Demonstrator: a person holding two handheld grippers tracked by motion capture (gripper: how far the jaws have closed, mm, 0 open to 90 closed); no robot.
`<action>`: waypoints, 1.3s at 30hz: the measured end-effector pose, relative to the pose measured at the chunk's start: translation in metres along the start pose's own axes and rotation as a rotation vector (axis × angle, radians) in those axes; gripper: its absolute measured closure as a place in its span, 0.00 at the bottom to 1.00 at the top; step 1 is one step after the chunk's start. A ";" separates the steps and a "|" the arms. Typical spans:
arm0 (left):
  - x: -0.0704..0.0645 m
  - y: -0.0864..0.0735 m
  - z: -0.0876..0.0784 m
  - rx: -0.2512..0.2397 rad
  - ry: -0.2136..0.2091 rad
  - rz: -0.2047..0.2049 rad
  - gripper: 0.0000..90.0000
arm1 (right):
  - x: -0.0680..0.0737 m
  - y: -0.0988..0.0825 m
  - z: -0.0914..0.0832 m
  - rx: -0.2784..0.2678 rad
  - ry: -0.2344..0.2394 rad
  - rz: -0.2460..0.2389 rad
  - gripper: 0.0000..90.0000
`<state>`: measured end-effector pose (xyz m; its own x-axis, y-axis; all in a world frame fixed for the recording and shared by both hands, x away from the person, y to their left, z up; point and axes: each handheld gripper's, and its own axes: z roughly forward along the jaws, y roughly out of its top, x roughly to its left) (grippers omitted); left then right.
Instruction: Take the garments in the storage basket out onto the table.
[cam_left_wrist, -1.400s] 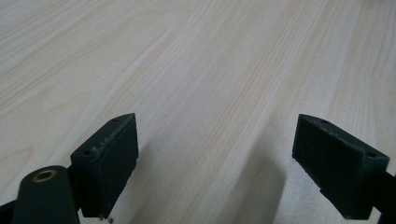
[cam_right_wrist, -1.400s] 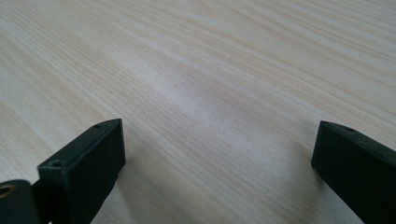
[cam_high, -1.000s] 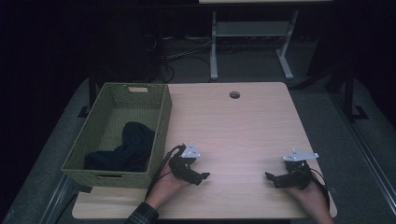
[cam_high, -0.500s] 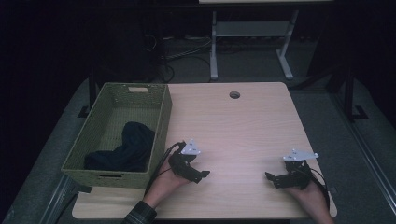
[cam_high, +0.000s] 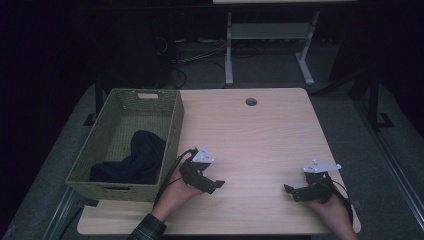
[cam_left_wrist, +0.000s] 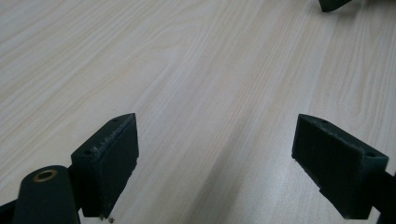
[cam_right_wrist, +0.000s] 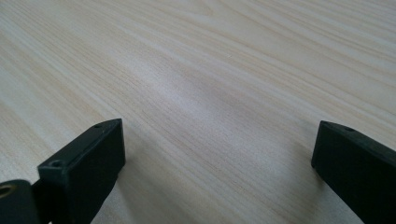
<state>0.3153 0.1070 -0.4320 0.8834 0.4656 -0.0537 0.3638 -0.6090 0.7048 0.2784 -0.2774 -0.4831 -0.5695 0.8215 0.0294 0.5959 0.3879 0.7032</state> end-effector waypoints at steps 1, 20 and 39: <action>0.000 0.001 -0.001 -0.004 0.000 -0.002 0.16 | 0.000 0.000 0.000 0.000 0.000 0.000 0.03; 0.001 0.013 -0.010 0.011 0.004 -0.003 0.17 | 0.000 0.000 0.000 0.000 0.000 0.000 0.03; 0.003 0.028 -0.024 -0.003 0.001 0.002 0.17 | 0.000 0.000 0.000 -0.002 0.000 -0.001 0.03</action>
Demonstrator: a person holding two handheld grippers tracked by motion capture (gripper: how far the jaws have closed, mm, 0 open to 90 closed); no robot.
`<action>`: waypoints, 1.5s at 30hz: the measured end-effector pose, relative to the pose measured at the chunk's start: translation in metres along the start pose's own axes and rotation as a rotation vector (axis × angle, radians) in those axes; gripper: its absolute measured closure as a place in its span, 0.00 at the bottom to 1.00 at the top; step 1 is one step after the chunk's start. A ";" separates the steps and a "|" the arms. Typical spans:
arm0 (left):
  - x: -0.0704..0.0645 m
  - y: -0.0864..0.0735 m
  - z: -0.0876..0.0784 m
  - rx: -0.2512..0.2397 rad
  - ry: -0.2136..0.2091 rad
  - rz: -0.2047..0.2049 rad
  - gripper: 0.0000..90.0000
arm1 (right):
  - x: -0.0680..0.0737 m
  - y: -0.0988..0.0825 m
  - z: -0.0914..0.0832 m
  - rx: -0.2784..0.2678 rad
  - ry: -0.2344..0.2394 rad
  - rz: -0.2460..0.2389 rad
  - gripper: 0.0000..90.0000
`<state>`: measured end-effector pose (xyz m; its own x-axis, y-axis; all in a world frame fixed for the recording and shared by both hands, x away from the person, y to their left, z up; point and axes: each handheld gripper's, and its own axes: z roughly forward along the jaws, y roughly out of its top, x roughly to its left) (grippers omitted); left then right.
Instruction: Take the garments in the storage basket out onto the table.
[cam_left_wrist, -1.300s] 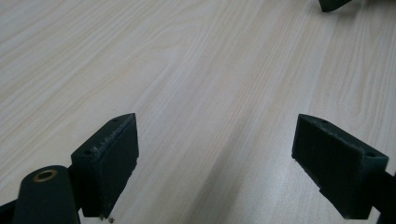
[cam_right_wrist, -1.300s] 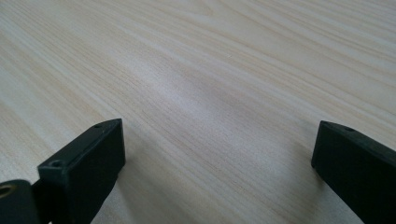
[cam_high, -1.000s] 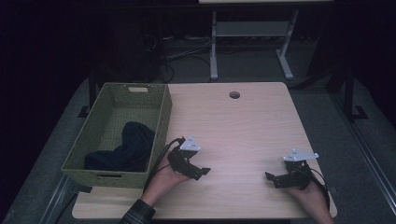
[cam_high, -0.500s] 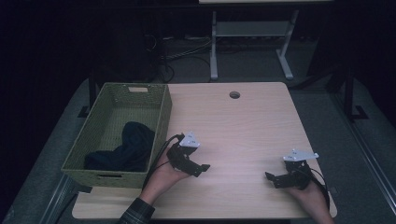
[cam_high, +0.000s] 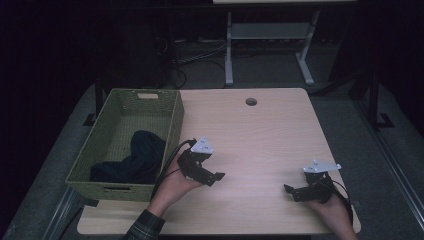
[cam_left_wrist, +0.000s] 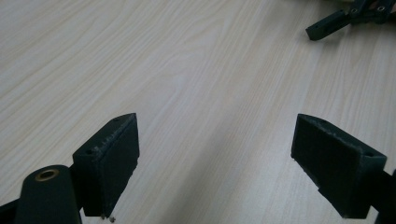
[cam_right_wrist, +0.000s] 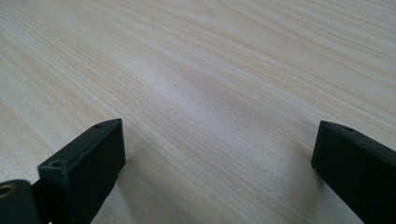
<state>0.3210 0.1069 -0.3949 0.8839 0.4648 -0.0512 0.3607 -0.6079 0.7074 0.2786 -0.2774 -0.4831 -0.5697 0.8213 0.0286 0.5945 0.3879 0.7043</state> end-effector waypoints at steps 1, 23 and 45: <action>0.000 0.001 -0.001 0.001 -0.002 0.004 0.17 | 0.000 0.000 0.000 0.000 0.000 0.001 0.03; 0.006 0.012 -0.011 0.015 -0.029 0.030 0.17 | 0.000 0.000 0.000 0.000 0.002 0.001 0.03; 0.016 0.020 -0.032 0.038 -0.038 0.039 0.17 | 0.000 0.000 0.000 0.000 0.002 -0.002 0.03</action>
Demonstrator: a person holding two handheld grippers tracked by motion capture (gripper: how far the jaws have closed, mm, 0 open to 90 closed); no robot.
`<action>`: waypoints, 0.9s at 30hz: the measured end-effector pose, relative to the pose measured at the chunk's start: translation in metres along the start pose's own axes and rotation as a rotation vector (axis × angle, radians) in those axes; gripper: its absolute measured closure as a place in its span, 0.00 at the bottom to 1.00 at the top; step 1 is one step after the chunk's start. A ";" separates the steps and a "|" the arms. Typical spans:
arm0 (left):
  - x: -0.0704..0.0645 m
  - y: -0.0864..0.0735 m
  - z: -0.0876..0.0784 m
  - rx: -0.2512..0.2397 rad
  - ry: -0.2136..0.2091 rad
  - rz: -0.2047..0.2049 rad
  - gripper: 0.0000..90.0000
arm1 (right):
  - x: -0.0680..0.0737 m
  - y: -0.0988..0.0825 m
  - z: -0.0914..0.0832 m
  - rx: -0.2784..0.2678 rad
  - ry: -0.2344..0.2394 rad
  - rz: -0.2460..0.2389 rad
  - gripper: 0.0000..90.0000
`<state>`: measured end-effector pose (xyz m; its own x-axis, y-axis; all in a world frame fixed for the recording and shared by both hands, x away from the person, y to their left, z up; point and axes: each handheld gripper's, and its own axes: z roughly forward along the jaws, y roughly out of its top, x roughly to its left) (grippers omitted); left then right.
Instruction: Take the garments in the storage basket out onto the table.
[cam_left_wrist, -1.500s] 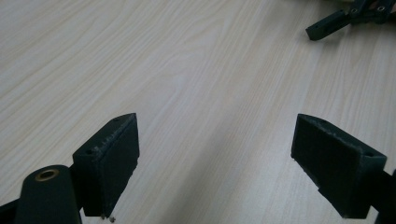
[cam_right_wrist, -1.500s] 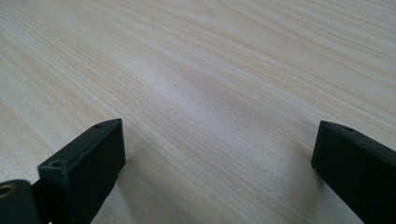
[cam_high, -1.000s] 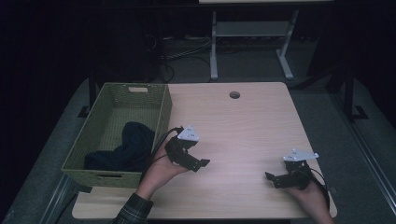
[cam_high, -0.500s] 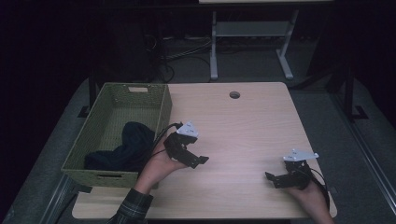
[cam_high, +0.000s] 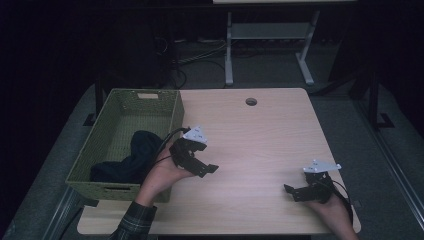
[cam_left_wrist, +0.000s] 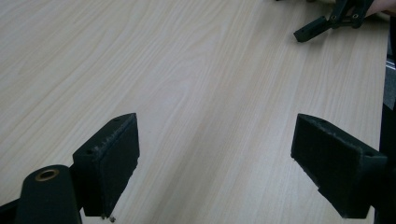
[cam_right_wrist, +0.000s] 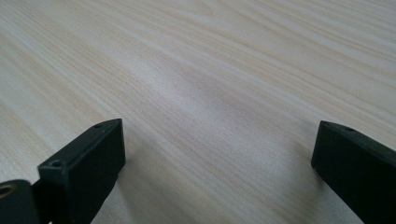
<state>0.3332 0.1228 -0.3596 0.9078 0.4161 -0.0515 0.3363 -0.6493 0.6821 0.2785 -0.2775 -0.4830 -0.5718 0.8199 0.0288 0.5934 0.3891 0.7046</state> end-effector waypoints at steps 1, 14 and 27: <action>0.000 0.000 -0.001 -0.002 0.002 -0.001 0.17 | 0.000 0.000 0.000 0.000 0.000 0.000 0.03; 0.007 0.003 -0.016 0.006 0.004 0.012 0.17 | 0.000 0.000 0.000 0.000 0.000 0.000 0.03; 0.013 -0.002 -0.030 -0.015 0.018 -0.015 0.17 | 0.000 0.000 0.000 0.000 0.000 0.002 0.03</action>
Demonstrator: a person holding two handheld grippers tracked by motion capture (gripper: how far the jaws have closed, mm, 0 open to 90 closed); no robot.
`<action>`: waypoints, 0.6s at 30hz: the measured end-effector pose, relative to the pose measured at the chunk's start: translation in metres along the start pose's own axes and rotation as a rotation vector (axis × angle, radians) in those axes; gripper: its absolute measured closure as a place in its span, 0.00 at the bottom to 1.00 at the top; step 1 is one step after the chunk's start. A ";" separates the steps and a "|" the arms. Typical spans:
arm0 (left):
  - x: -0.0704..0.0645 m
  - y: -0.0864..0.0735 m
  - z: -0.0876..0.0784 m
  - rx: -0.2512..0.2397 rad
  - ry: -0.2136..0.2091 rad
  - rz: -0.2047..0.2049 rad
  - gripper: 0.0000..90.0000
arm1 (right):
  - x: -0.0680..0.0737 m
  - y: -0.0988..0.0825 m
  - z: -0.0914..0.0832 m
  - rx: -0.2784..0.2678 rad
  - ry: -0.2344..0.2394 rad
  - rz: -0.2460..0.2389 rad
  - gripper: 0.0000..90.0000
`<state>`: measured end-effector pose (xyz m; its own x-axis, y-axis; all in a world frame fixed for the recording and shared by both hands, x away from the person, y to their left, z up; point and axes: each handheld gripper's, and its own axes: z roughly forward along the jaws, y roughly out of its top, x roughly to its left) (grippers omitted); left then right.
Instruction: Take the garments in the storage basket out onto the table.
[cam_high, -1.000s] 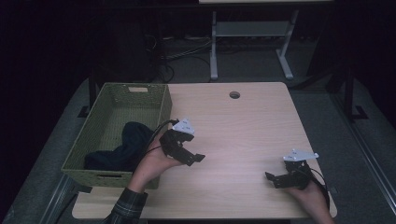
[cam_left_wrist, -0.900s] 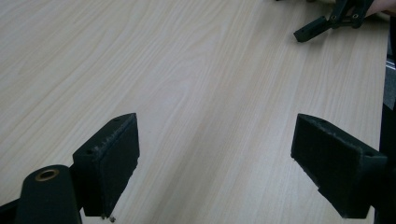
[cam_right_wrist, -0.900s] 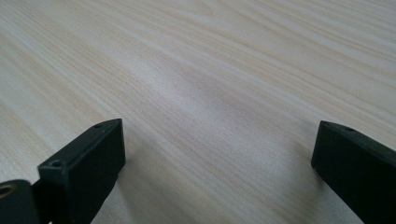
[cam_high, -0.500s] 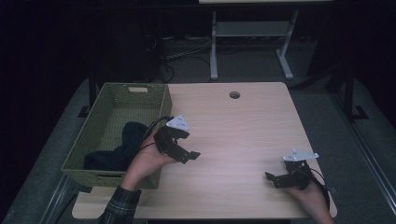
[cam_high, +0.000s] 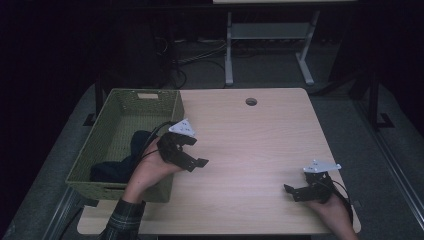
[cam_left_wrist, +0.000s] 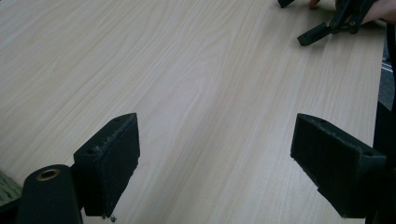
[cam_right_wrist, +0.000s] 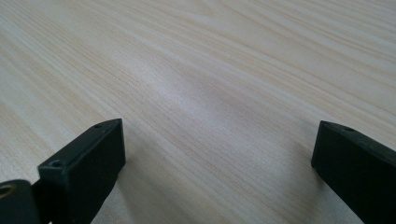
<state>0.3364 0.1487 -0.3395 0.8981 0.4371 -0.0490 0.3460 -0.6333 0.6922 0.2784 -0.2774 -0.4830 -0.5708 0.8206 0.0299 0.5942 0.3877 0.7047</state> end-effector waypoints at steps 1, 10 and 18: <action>0.001 0.000 -0.001 0.003 0.001 0.004 0.17 | 0.000 0.000 0.000 0.000 0.000 0.000 0.03; 0.005 -0.003 -0.015 -0.007 0.018 -0.011 0.17 | 0.000 0.000 0.000 -0.001 -0.001 0.000 0.03; 0.011 -0.008 -0.025 -0.005 0.041 -0.019 0.17 | 0.000 0.000 0.000 -0.001 -0.001 0.000 0.03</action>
<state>0.3369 0.1747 -0.3271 0.8795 0.4748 -0.0328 0.3614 -0.6214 0.6952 0.2784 -0.2774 -0.4830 -0.5700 0.8211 0.0293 0.5940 0.3872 0.7052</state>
